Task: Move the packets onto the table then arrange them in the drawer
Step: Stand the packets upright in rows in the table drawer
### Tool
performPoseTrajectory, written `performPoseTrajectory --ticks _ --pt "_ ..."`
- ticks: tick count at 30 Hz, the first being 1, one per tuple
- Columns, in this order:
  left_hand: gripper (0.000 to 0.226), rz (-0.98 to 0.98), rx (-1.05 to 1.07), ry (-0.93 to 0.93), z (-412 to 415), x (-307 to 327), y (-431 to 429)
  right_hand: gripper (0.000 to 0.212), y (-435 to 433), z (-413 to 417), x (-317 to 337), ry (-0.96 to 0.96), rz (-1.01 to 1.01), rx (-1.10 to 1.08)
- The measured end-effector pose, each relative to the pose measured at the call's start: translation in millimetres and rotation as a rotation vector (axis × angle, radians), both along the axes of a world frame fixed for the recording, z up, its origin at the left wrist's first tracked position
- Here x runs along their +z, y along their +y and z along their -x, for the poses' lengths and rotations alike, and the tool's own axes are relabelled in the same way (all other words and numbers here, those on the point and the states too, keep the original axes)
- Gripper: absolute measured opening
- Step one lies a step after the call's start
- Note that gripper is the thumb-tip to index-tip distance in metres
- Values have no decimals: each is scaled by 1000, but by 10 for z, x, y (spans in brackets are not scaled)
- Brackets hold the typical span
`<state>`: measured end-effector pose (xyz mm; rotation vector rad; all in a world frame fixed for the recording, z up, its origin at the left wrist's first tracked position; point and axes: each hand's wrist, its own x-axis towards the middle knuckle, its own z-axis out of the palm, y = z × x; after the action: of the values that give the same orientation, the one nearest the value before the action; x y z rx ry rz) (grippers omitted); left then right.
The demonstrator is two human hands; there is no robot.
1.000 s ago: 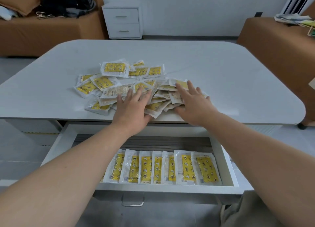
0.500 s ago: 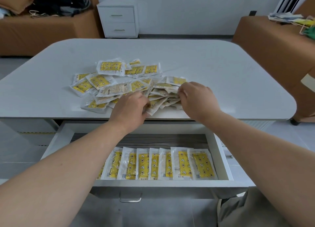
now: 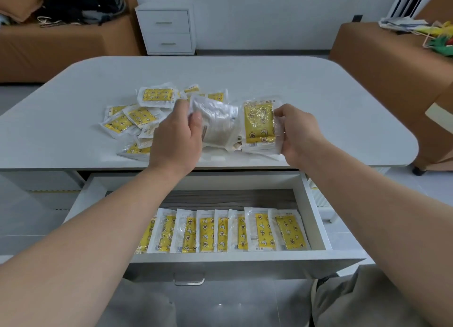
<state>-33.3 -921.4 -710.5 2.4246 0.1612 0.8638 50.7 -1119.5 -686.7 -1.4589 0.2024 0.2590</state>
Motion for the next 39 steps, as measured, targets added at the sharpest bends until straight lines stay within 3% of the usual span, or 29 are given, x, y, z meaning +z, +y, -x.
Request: performPoseTrajectory --ticks 2,9,13,16,19,23,25,26,32,39 --pt "19 243 -24 33 22 113 -58 10 -40 26 16 54 -94 16" --pt "13 1061 -261 116 9 255 -194 34 -144 128 13 158 -222 144" --pt "12 1334 -390 146 -6 184 -225 43 -179 175 15 172 -255 161" --pt "32 1310 -422 162 20 119 -219 51 -202 186 2 165 -270 156" --pt "36 1279 -434 190 45 76 -217 53 -208 185 -19 174 -273 148" --pt "30 1294 -361 192 23 58 -180 51 -184 203 -44 184 -257 172" --pt "11 1172 -266 224 15 5 -170 48 -165 197 -77 183 -238 203" --pt "12 1115 -231 240 11 -23 -162 46 -153 199 -87 179 -220 226" --pt "63 1139 -214 411 1 -51 -101 45 -75 224 -159 61 -72 346" --pt "38 984 -211 616 160 -57 31 72 175 251 -321 -5 56 397"
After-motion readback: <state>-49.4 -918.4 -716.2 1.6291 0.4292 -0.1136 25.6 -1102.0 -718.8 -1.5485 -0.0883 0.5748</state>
